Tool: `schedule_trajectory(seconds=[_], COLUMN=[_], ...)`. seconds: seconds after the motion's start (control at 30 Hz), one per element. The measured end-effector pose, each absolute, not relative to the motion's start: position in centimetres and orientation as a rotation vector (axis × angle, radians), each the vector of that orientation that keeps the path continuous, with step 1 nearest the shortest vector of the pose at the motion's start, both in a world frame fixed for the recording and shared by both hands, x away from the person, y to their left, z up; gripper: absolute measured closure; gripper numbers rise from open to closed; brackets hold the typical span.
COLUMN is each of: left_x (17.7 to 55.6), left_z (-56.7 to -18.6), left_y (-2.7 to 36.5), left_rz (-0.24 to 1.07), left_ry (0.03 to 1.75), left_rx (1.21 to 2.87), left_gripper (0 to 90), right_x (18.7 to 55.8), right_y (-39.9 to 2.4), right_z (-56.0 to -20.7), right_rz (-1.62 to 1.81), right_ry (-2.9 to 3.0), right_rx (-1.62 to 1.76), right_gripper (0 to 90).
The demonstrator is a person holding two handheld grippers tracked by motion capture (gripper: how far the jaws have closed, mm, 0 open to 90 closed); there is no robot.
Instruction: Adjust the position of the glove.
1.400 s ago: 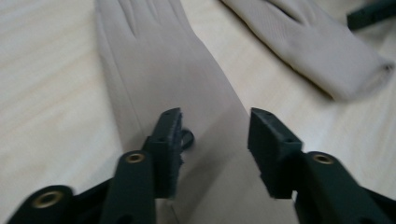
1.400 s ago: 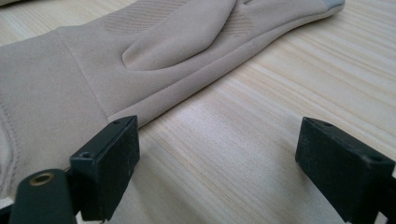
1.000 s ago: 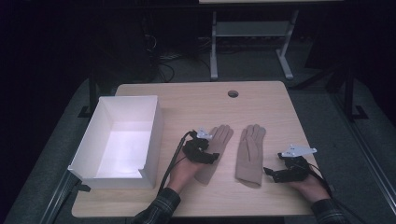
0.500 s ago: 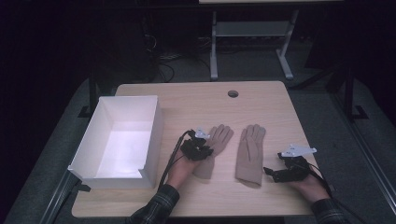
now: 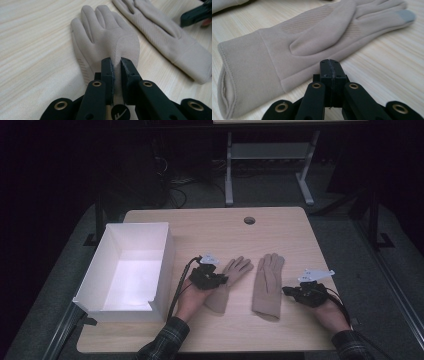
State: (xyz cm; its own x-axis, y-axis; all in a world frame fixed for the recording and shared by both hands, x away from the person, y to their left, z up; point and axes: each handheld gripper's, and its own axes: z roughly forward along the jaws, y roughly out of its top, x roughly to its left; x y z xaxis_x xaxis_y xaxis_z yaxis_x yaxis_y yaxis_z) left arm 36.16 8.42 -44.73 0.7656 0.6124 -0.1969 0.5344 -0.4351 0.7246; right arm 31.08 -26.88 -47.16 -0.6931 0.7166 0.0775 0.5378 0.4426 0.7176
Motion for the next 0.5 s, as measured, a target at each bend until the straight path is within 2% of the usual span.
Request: schedule_trajectory(seconds=[0.5], left_x=[36.5], left_z=[-42.8], left_y=[8.9], left_rz=[0.118], left_ry=[0.876], left_rx=[2.043], left_gripper=[81.6], right_x=[31.8], right_y=[-24.0], right_z=[-47.3], right_rz=[1.114], right_ry=[2.525], right_rx=[1.025], right_gripper=[90.0])
